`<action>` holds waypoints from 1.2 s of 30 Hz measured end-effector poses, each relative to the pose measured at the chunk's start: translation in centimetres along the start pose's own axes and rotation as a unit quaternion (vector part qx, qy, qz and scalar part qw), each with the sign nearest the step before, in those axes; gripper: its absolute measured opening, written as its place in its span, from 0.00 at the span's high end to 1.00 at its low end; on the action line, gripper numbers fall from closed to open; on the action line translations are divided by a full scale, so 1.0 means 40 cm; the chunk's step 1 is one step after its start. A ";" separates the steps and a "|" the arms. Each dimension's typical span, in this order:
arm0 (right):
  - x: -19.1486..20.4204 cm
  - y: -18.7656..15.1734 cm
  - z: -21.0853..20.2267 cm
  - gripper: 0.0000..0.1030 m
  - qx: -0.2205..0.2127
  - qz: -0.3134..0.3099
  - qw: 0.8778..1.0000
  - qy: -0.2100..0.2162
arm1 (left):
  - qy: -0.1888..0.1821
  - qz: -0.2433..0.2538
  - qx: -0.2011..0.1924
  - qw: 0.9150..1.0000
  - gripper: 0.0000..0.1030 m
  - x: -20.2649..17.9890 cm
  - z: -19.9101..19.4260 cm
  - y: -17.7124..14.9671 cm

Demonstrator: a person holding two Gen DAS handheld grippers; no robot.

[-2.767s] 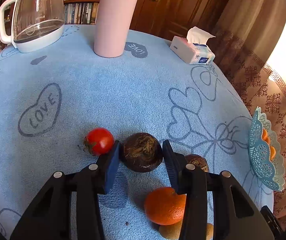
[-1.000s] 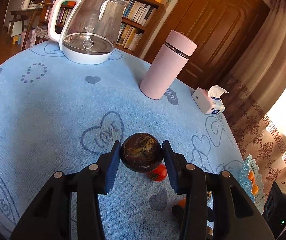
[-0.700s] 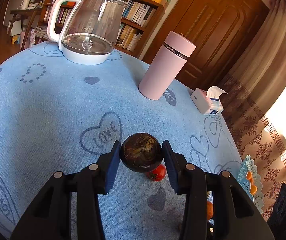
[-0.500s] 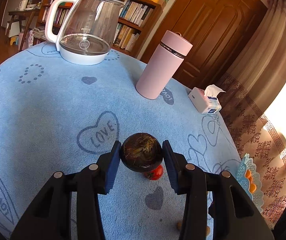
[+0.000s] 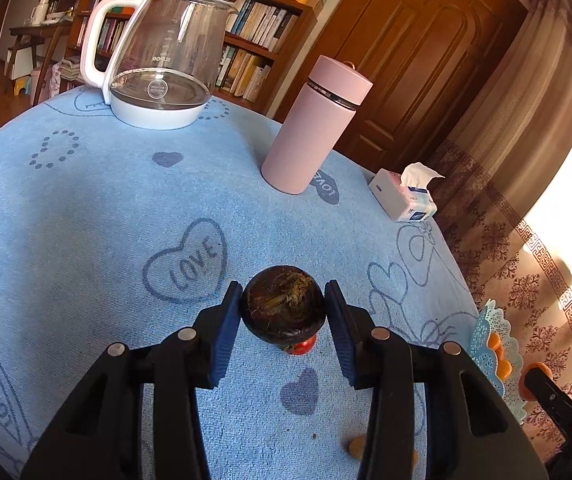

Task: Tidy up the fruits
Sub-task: 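Carry the orange into the basket with the right gripper and release while the left holds the brown fruit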

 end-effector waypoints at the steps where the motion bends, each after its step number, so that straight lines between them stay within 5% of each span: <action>1: -0.021 0.009 -0.007 0.61 -0.004 0.008 1.000 -0.006 | 0.000 0.001 0.000 1.000 0.58 -0.001 0.001 0.000; 16: -0.269 0.040 -0.054 0.61 -0.027 0.081 0.992 -0.088 | 0.000 0.009 0.004 1.000 0.58 -0.012 0.007 -0.006; 36: -0.306 0.026 -0.068 0.60 -0.033 0.093 0.990 -0.101 | 0.000 0.017 0.005 1.000 0.58 -0.022 0.013 -0.013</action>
Point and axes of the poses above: each gripper's, at about its wrist camera, not at the fingertips, and z roughly the way its jaws point, x to its left, y to its top, the point moved 9 cm from there along z, roughly the way its jaws point, and after that the axes turned 12 degrees about z, right-handed, at the moved point
